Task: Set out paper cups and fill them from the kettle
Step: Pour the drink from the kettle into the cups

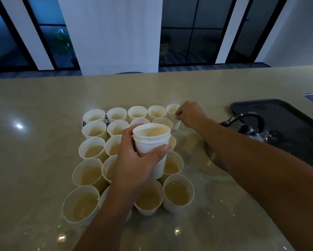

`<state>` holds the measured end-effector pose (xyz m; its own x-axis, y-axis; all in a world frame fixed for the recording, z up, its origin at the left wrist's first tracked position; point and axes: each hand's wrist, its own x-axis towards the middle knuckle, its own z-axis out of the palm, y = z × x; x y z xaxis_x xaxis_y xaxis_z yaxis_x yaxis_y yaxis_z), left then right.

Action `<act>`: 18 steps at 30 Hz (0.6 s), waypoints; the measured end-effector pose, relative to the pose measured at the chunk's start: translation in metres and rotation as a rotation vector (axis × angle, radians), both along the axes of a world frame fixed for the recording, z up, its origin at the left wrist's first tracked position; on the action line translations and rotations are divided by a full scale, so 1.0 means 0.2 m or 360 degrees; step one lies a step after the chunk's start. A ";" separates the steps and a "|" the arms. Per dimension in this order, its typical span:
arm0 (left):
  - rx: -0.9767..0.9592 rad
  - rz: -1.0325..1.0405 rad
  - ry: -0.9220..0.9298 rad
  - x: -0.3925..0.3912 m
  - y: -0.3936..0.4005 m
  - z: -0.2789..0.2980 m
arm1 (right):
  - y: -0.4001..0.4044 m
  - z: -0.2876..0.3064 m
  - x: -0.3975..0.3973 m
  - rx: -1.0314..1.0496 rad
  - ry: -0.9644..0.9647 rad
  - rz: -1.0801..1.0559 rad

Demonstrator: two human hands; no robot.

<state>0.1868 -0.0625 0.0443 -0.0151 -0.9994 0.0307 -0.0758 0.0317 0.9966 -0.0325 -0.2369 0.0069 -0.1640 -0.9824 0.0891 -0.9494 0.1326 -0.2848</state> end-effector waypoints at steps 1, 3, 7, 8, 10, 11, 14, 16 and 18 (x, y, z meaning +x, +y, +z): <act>0.0005 -0.0001 -0.0009 0.00 0.00 0.00 | 0.00 0.00 0.00 0.0002 0.0008 0.0018; 0.0014 -0.0009 -0.0032 -0.01 0.00 0.00 | -0.01 -0.01 -0.01 0.0040 0.0047 0.0058; 0.0008 -0.0008 -0.0072 -0.01 0.00 0.00 | 0.03 0.09 0.00 0.0061 0.0012 0.0112; 0.0013 0.0002 -0.0056 -0.01 0.00 0.01 | 0.06 0.14 0.02 0.0019 -0.0009 0.0142; 0.0021 0.0004 -0.0005 -0.02 0.00 0.02 | 0.15 0.28 0.09 -0.0099 -0.0264 0.0262; 0.0017 0.0007 0.0013 -0.02 0.00 0.03 | 0.22 0.35 0.12 -0.0133 -0.0486 0.0352; -0.0002 0.0013 0.0007 -0.04 0.00 0.06 | 0.53 0.49 0.17 -0.0101 -0.1122 0.0650; 0.0016 -0.0001 -0.0001 -0.07 0.02 0.07 | 0.72 0.51 0.17 -0.0135 -0.1288 0.0810; 0.0013 -0.0031 -0.0044 -0.09 0.04 0.06 | 0.83 0.46 0.16 -0.0118 -0.1365 0.0894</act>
